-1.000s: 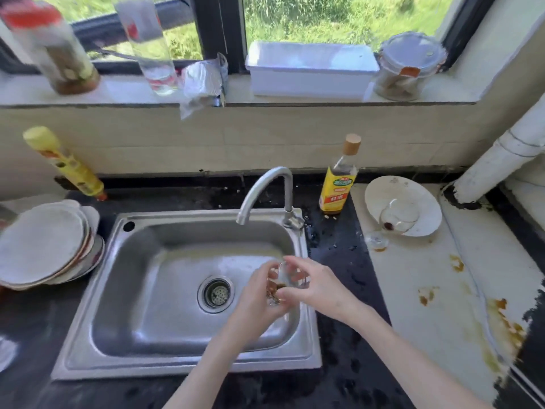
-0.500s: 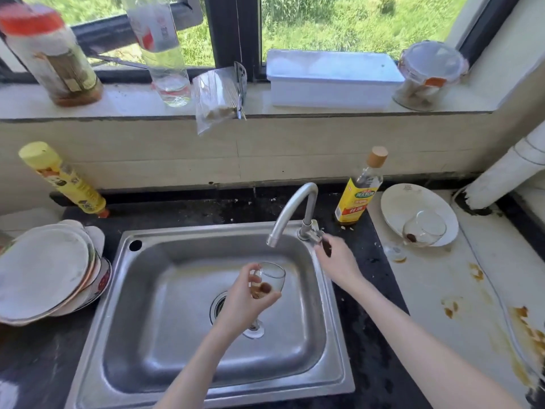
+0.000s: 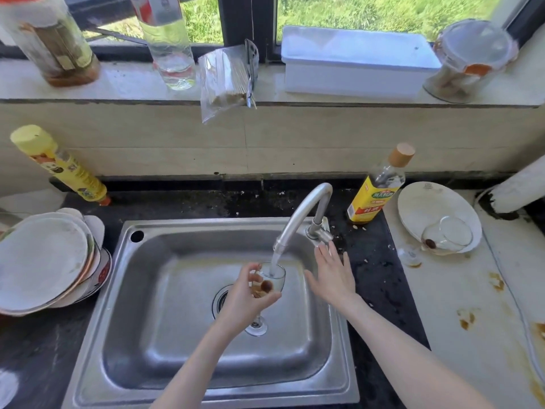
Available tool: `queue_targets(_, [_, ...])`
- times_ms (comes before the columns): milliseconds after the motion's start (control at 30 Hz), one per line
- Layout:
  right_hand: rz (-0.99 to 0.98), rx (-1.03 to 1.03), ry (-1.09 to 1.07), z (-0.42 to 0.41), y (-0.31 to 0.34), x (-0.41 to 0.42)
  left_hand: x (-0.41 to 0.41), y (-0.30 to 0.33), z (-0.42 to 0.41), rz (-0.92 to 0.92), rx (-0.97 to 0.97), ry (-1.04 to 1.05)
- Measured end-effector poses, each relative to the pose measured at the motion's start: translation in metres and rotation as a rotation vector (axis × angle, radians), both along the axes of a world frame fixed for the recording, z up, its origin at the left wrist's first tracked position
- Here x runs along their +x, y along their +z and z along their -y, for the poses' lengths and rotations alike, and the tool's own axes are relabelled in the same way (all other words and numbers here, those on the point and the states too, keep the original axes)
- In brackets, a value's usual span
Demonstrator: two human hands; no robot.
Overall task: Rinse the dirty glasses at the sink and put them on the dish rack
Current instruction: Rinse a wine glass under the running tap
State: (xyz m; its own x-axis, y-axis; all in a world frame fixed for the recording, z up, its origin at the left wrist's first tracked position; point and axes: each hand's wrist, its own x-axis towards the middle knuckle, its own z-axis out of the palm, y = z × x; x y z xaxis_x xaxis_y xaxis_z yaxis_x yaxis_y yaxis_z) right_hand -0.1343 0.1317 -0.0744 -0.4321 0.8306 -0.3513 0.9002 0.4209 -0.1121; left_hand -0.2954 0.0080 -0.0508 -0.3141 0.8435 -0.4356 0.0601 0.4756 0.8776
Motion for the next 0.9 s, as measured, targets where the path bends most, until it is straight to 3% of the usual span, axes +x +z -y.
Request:
queue_targets(200, [0.137, -0.044, 0.066, -0.002, -0.001, -0.001, -0.002, 0.002, 0.002, -0.046, -0.023, 0.0])
queue_targets(533, [0.179, -0.136, 0.094, -0.008, -0.001, -0.005, 0.003, 0.001, 0.001, -0.034, -0.091, 0.004])
queue_targets(633, [-0.105, -0.252, 0.04, -0.001, 0.001, -0.001, -0.002, -0.007, 0.005, 0.151, -0.163, 0.089])
queue_targets(767, [-0.545, -0.675, -0.353, 0.031, 0.016, -0.001, -0.002, -0.007, 0.004, 0.35, -0.251, 0.211])
queue_targets(833, [-0.653, -0.952, -0.526, 0.048, 0.024, -0.002, -0.001, -0.005, 0.002, 0.434, -0.317, 0.21])
queue_targets(900, [-0.646, -1.072, -0.537, 0.059, 0.028, -0.002, 0.0, -0.005, 0.0, 0.53, -0.419, 0.2])
